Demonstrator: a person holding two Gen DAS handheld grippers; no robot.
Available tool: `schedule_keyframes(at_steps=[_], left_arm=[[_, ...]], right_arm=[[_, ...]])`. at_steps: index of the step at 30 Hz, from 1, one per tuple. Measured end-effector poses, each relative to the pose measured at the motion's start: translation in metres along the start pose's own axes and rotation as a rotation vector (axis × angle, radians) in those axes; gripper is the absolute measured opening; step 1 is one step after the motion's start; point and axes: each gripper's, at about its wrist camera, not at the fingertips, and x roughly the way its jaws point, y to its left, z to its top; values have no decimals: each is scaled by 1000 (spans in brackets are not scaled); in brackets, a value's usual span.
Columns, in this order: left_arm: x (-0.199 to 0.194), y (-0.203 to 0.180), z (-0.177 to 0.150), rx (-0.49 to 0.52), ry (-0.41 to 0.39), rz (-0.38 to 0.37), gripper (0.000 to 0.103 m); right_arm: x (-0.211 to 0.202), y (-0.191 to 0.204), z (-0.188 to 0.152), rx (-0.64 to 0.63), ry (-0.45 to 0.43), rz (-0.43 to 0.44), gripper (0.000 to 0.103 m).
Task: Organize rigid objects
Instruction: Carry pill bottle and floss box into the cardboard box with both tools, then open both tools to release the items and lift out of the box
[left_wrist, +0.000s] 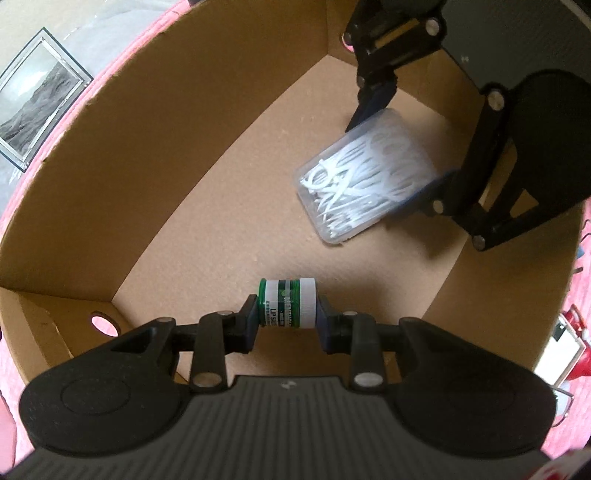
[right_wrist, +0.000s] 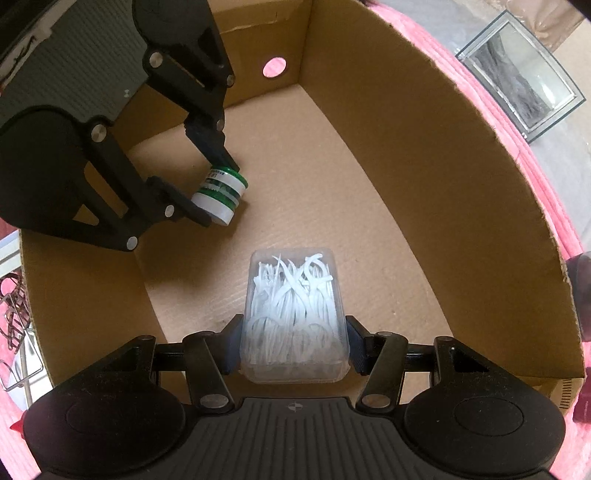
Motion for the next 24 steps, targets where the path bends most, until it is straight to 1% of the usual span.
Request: schedule_keyframes(at_steps=[5, 11, 16, 19, 21, 23, 24], left_arm=[[7, 0, 5, 26, 45, 2, 27], [10, 2, 8, 35, 65, 2, 27], [10, 1, 11, 28, 76, 14, 28], [9, -2, 14, 17, 67, 30, 35], [7, 1, 13, 2, 55, 33, 42], [1, 1, 13, -11, 39, 39, 46], [-3, 2, 12, -18, 32, 42, 46]], right_arm=[[6, -1, -1, -2, 21, 2, 53], [12, 0, -4, -11, 35, -5, 53], [9, 1, 0, -8, 1, -12, 53], [4, 1, -2, -7, -15, -22, 53], [-2, 1, -4, -2, -36, -28, 54], [-9, 2, -6, 5, -56, -36, 55], [-14, 1, -8, 12, -67, -33, 55]])
